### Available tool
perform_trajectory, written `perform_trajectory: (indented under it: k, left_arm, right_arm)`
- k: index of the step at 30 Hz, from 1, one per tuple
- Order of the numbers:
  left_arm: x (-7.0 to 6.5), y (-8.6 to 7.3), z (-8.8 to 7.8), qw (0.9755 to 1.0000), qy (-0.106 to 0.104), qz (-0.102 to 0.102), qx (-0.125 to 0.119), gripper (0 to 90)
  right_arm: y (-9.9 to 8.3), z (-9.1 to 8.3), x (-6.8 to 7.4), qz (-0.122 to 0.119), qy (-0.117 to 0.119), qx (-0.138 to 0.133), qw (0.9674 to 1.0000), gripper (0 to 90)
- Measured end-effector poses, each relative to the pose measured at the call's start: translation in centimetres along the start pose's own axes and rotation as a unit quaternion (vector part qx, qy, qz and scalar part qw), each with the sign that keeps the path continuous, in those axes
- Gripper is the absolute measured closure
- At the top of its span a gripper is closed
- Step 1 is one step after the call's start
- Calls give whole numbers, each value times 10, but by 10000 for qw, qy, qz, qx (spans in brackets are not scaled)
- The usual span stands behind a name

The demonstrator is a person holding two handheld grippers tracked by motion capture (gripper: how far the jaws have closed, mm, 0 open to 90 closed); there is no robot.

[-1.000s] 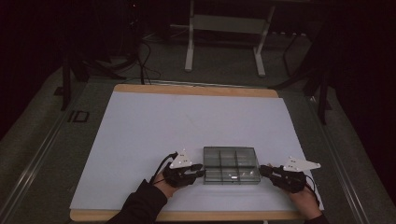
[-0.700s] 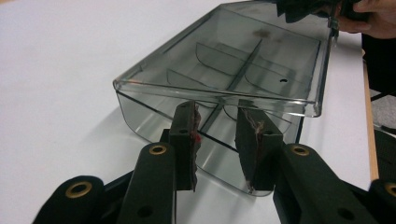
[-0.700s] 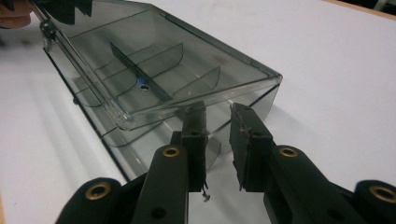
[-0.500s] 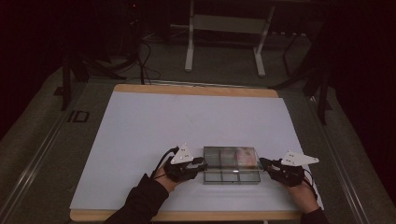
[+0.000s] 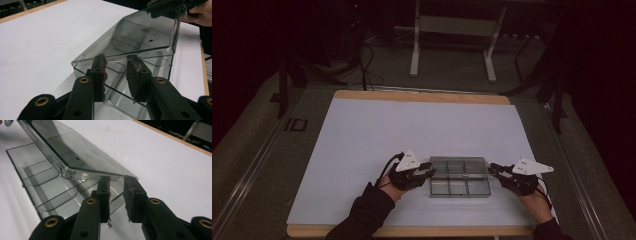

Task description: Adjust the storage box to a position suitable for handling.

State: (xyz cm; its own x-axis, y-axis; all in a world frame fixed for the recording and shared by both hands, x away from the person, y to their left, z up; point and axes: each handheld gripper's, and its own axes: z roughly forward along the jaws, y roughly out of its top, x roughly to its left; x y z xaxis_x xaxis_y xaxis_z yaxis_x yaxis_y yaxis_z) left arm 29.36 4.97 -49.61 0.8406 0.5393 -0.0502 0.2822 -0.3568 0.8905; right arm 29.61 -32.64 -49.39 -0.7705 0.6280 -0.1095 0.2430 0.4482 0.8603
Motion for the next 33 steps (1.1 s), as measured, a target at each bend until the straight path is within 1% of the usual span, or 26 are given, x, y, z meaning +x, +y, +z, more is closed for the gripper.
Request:
perform_trajectory:
  k: [6, 8, 13, 18, 19, 28, 31, 33]
  left_arm:
    - [5, 4, 1, 9999, 32, -84, -61, 726]
    - [6, 5, 1, 9999, 90, -93, -68, 734]
    - [10, 9, 3, 9997, 157, -140, -106, 756]
    - [14, 12, 6, 9994, 248, -214, -133, 771]
    - [16, 14, 6, 9992, 272, -256, -153, 774]
    - [26, 17, 12, 9985, 319, -381, -218, 801]
    - [28, 18, 14, 9983, 354, -413, -207, 805]
    - [29, 18, 15, 9983, 375, -410, -171, 810]
  right_arm:
    - [5, 1, -3, -32, -18, -35, 10000, 789]
    - [7, 2, -3, -72, -66, -39, 9999, 793]
    - [12, 3, -6, -76, -117, -63, 9999, 811]
    - [17, 4, -8, -116, -198, -47, 9997, 829]
    - [18, 5, -8, -111, -213, -33, 9997, 833]
    - [27, 8, -14, -207, -358, 16, 9991, 863]
    - [29, 9, -16, -266, -399, 36, 9988, 865]
    - [30, 10, -17, -258, -418, 47, 9988, 866]
